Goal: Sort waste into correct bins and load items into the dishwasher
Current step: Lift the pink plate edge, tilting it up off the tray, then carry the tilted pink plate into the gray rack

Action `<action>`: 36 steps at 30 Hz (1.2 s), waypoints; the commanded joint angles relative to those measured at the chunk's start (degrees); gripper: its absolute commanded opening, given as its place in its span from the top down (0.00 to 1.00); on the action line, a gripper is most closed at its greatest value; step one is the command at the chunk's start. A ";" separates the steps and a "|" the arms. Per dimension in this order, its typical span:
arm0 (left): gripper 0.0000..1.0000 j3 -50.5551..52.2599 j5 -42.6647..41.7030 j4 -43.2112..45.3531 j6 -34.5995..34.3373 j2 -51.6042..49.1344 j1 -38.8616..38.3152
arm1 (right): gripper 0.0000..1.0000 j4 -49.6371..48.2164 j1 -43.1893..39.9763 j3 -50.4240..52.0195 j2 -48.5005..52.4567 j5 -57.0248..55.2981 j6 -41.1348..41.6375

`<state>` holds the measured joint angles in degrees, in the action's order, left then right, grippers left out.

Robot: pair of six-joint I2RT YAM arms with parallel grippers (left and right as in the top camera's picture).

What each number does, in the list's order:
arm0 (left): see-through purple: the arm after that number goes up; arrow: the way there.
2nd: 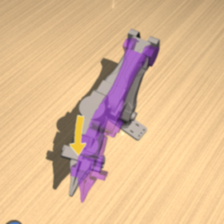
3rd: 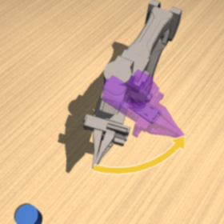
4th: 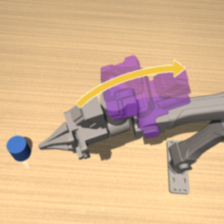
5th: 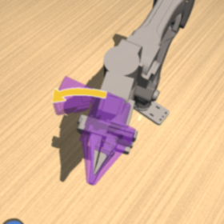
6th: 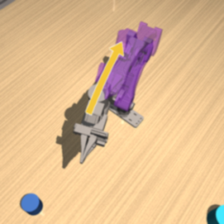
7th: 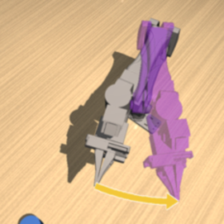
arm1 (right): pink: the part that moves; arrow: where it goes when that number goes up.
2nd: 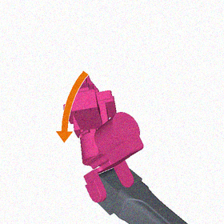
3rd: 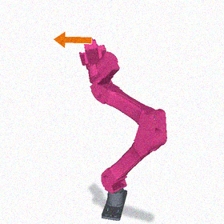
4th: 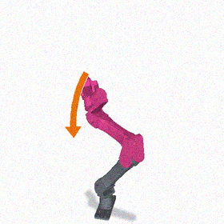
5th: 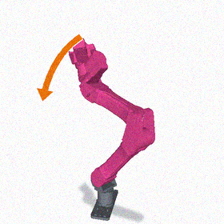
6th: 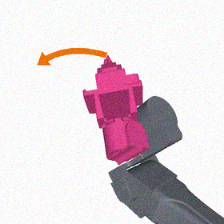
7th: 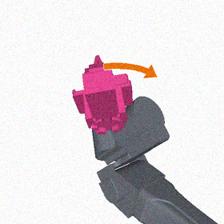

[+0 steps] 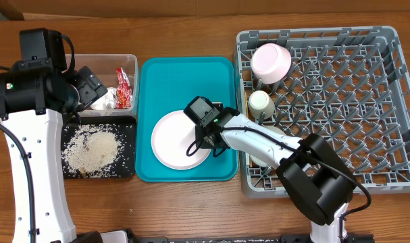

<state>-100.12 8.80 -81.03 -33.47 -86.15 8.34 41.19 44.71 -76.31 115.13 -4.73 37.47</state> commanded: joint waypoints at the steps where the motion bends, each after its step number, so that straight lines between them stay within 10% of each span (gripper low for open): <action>1: 0.00 -0.13 0.15 0.04 0.70 -0.11 -0.11 | 0.77 0.02 0.28 0.24 0.90 0.09 0.31; 20: 0.00 -0.11 0.17 0.04 0.70 -0.11 -0.11 | 0.78 -4.74 0.26 4.70 0.98 -0.11 0.31; 28: 0.00 -0.13 0.17 0.04 0.70 -0.11 -0.11 | 0.96 -4.63 0.26 3.65 0.92 0.83 0.28; 36: 0.00 -0.11 0.15 0.04 0.70 -0.11 -0.11 | 0.96 9.86 -1.07 -9.16 -5.86 -5.31 -0.68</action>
<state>-100.12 8.80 -81.03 -33.45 -86.17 8.34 48.23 44.53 -80.34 113.71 -4.60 37.76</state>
